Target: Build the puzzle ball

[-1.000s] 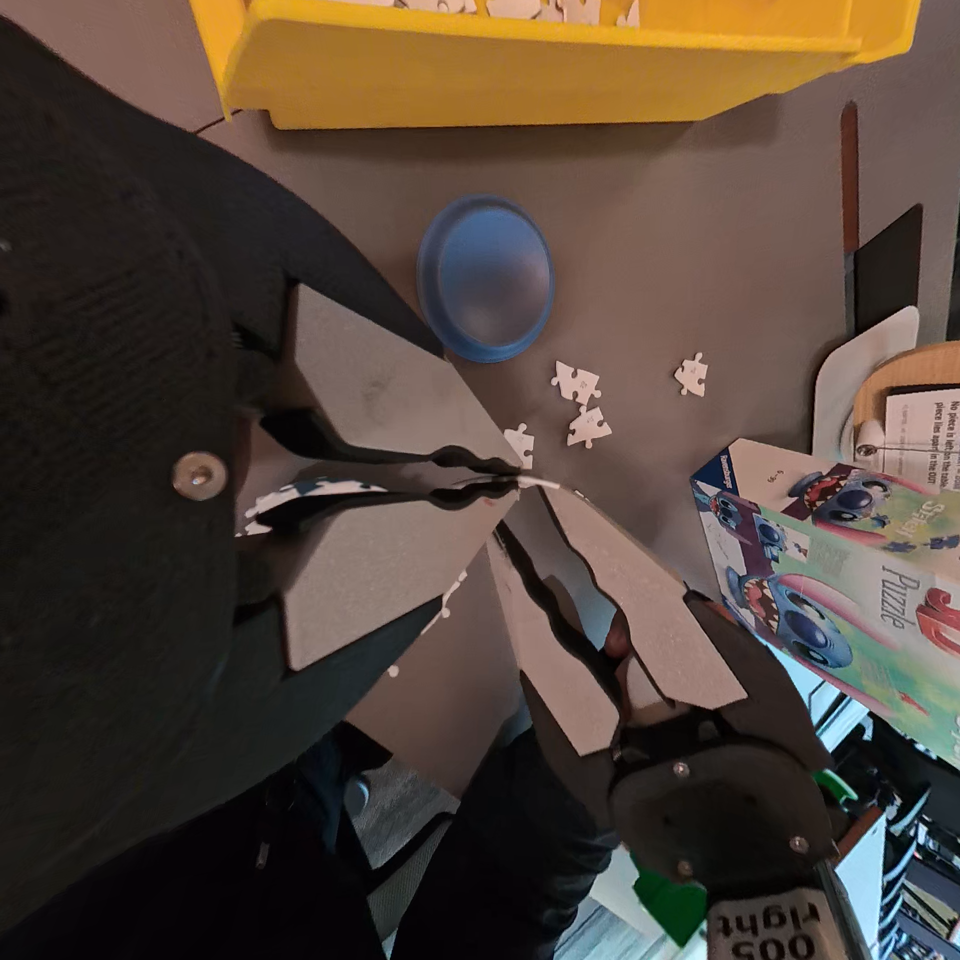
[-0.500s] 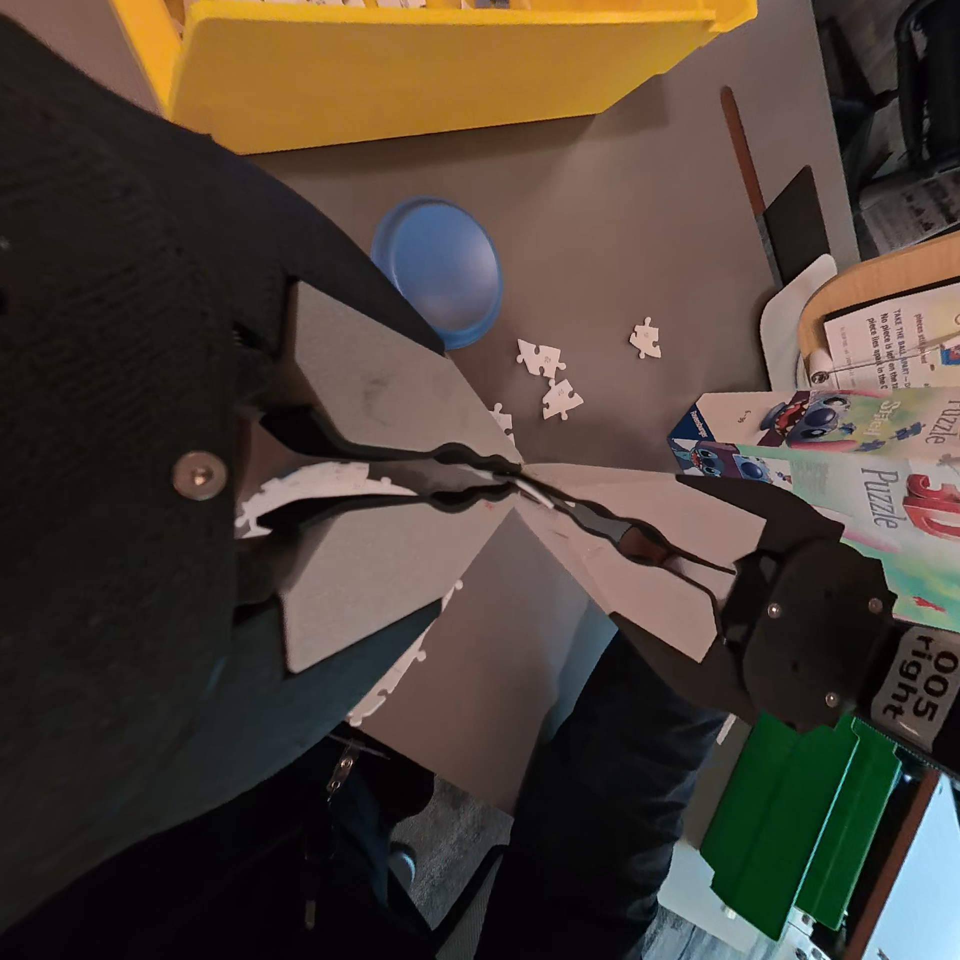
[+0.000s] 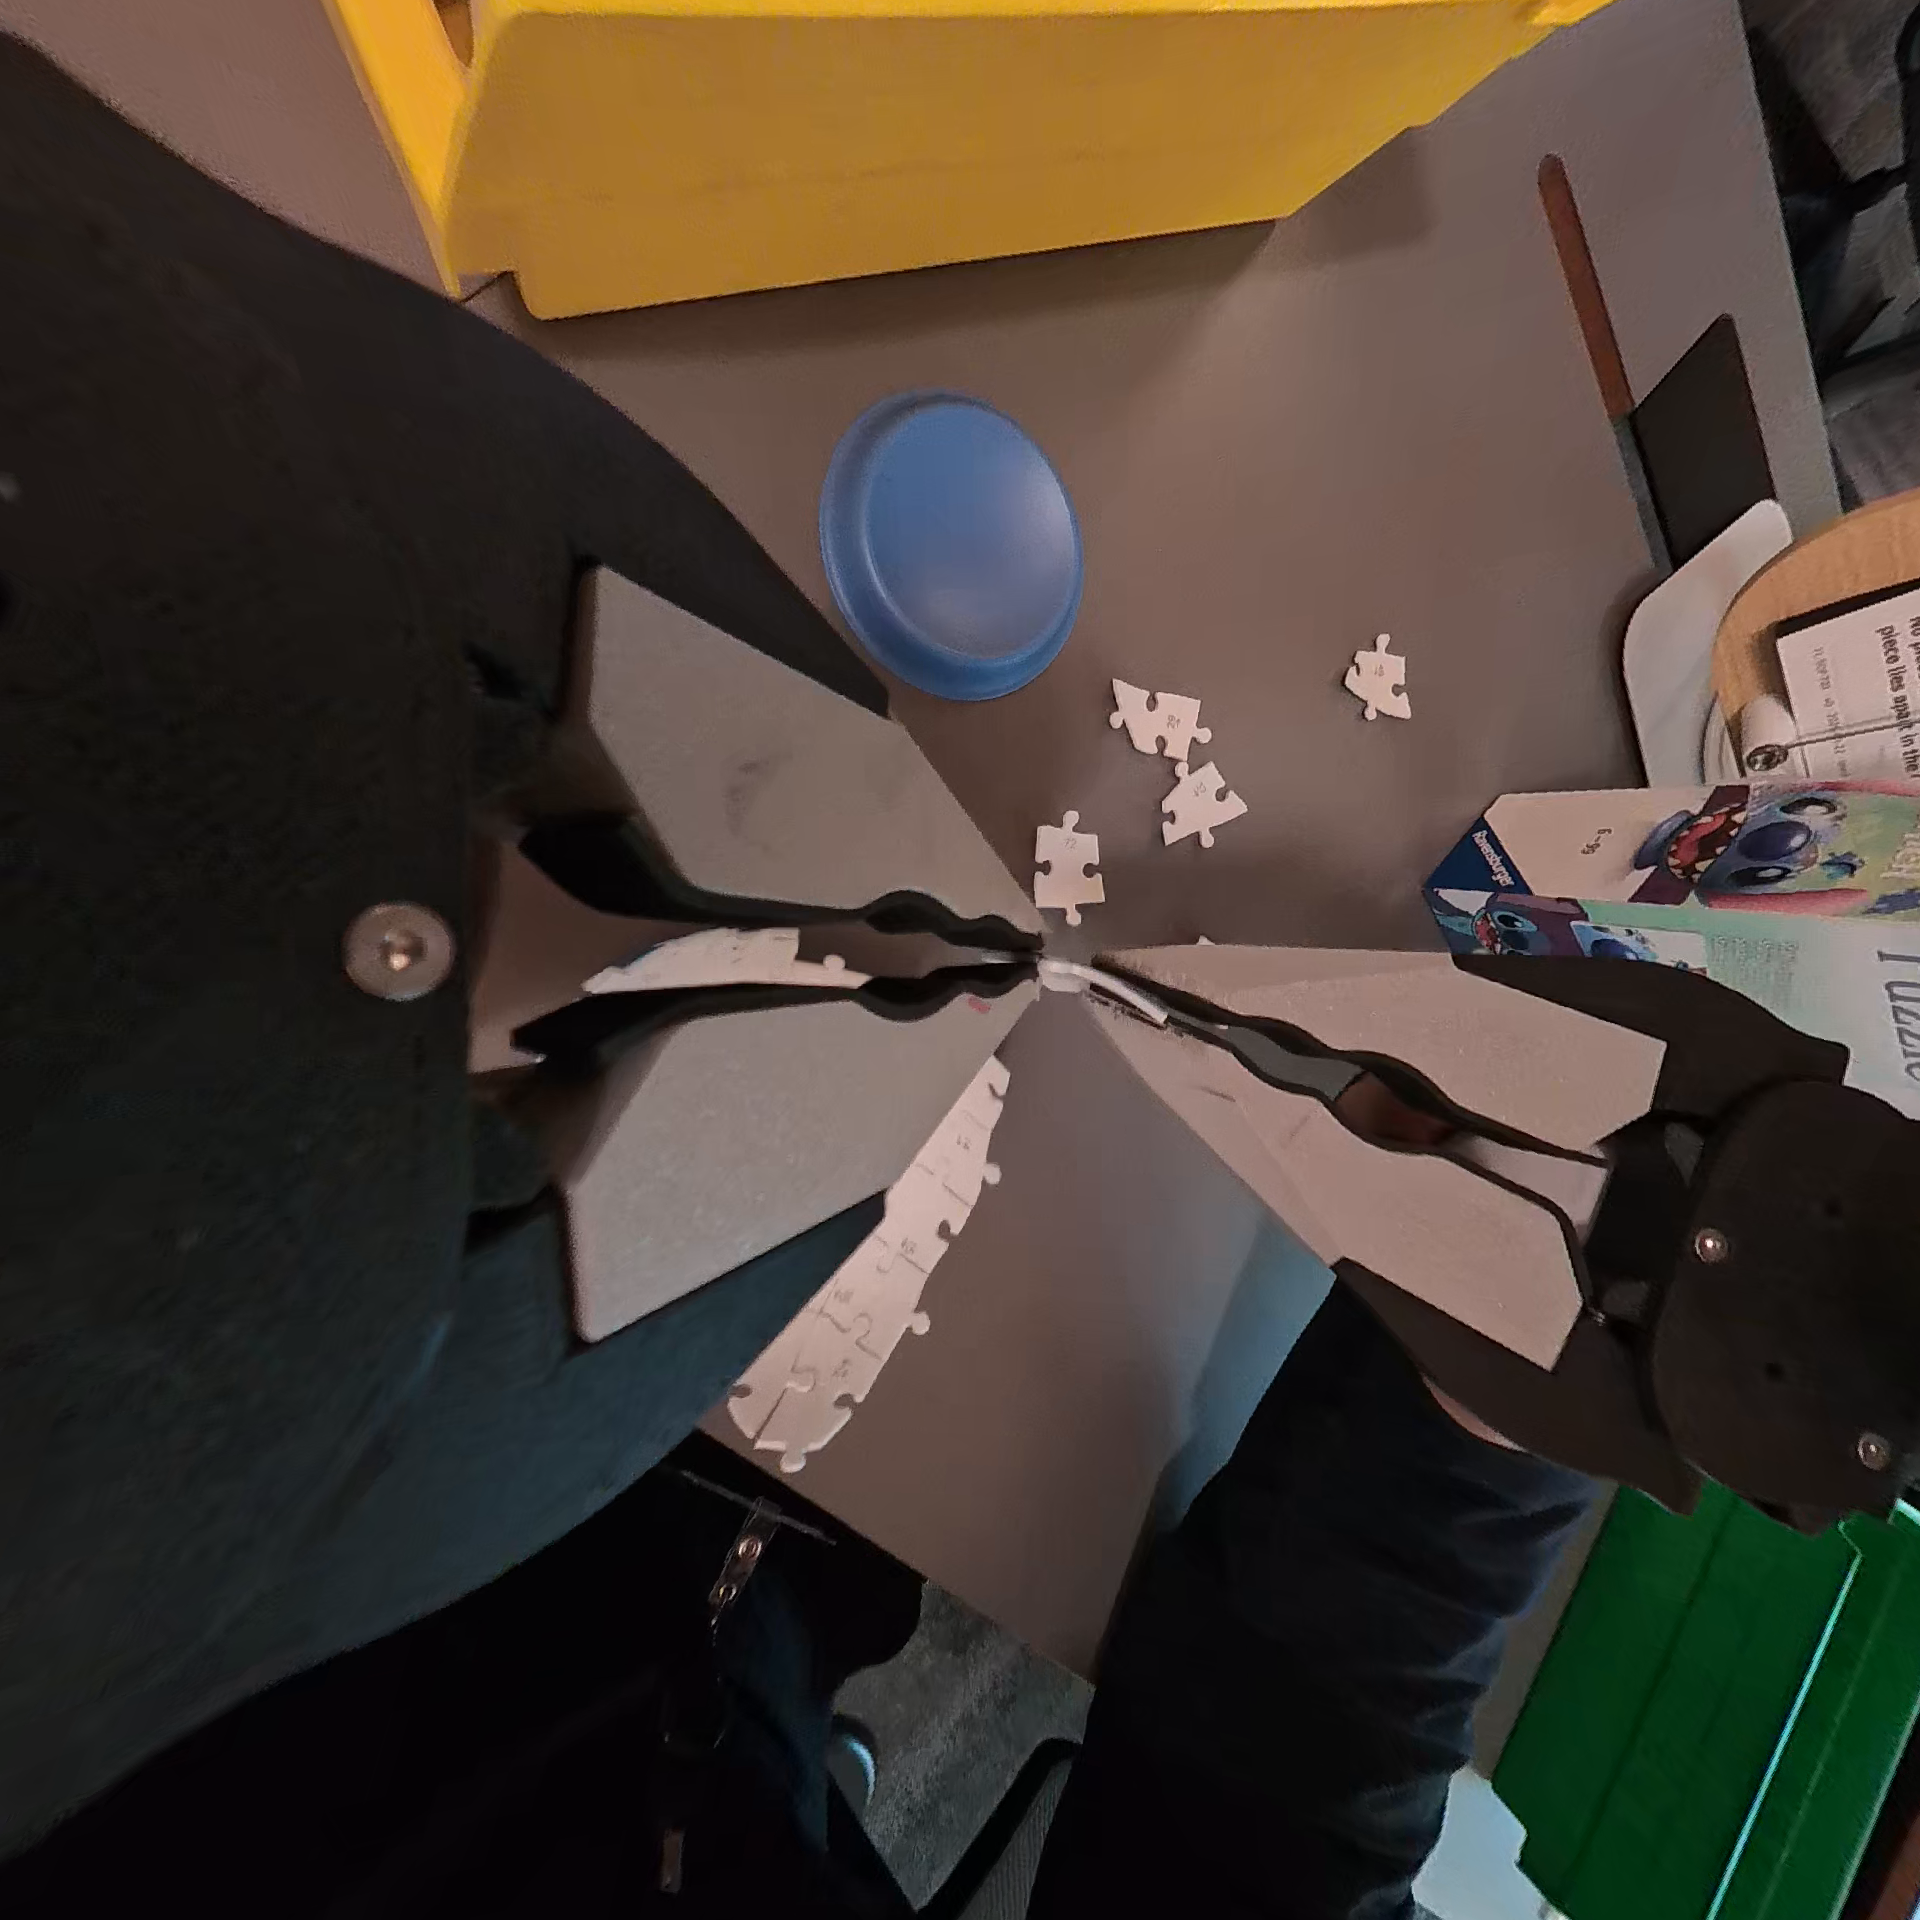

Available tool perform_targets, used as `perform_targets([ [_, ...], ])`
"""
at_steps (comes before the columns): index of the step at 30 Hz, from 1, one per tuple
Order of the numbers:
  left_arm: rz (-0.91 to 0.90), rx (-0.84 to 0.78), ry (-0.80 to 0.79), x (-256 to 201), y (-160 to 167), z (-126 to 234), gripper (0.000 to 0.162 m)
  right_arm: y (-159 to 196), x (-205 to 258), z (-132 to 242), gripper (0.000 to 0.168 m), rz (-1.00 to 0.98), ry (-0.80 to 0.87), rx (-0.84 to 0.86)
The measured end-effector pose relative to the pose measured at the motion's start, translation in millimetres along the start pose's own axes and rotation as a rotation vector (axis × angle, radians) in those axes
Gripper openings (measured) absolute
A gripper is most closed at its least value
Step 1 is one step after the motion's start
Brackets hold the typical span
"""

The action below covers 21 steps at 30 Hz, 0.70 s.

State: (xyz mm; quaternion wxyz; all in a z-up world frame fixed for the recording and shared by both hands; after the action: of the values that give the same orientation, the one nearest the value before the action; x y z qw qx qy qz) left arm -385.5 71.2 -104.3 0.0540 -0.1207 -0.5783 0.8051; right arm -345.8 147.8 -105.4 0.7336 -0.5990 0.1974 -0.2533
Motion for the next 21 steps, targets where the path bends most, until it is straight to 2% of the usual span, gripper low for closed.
perform_targets([
  [13,-0.044,0.043,0.016,-4.1,7.3,0.1,0.001,4.6,5.3,-3.1,0.0,-0.001,-0.023,0.057],
  [21,-0.005,0.031,0.039,-6.1,3.9,-1.4,0.001,-4.4,6.3,-1.7,0.0,-0.01,-0.023,-0.001],
])
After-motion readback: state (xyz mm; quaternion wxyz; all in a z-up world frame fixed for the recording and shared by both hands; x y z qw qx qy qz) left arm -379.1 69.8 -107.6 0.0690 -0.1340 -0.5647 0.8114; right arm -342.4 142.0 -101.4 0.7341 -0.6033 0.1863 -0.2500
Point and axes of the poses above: each gripper's, where its closed fingertips meet, z back along the fingers, y out of its underside, x = y × z across the jaws, the point moved 5 cm from there along z, back along the fingers, and after that the axes turned 14 degrees about -x, right-handed, at the moved point
